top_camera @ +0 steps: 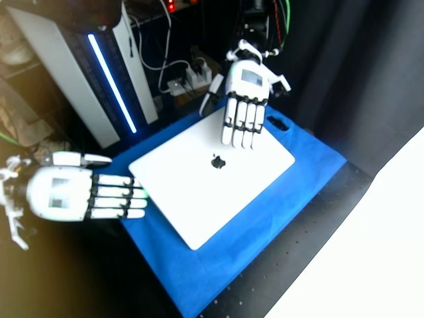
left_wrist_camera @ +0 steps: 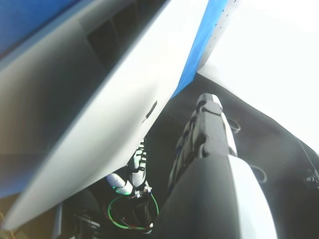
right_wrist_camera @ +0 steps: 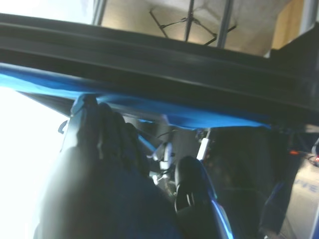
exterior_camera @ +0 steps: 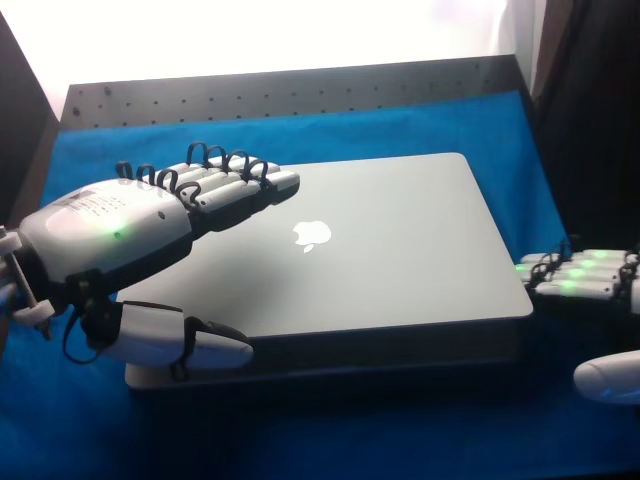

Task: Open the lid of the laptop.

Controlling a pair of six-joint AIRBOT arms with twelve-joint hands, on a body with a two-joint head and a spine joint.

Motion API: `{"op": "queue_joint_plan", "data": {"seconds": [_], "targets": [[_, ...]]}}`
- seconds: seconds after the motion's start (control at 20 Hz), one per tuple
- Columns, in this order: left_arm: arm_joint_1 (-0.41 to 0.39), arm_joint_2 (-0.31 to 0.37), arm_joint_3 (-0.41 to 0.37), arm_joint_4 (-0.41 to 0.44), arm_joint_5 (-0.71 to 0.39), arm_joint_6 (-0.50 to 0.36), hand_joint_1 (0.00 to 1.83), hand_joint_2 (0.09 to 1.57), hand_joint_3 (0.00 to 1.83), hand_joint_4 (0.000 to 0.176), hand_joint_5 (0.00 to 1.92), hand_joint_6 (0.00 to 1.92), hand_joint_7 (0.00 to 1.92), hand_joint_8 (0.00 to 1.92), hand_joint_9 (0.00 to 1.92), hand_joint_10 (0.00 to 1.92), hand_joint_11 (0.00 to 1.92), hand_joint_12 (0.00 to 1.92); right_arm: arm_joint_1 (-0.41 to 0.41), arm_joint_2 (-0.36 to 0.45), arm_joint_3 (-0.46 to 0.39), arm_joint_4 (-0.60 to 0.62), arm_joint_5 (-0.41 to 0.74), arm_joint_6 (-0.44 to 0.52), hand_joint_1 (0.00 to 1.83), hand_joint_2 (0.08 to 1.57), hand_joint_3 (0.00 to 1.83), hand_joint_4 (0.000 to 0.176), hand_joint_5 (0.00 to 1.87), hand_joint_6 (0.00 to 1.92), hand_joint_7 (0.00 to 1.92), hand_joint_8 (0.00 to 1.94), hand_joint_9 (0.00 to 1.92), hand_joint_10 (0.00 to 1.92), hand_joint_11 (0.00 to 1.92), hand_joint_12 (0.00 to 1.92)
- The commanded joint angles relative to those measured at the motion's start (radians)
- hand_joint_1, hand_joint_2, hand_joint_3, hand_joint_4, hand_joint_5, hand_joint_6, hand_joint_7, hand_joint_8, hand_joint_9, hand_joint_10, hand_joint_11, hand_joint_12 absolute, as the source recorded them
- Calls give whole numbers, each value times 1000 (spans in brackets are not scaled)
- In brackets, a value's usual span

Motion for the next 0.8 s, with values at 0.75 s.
{"op": "queue_joint_plan", "data": {"seconds": [0.75], "targets": [[30,54,-40,-19,-130,2,685,1041,0,7,0,0,0,0,0,0,0,0,189,11,-26,-273,-77,6,234,1426,0,0,54,4,0,0,0,0,0,0]]}}
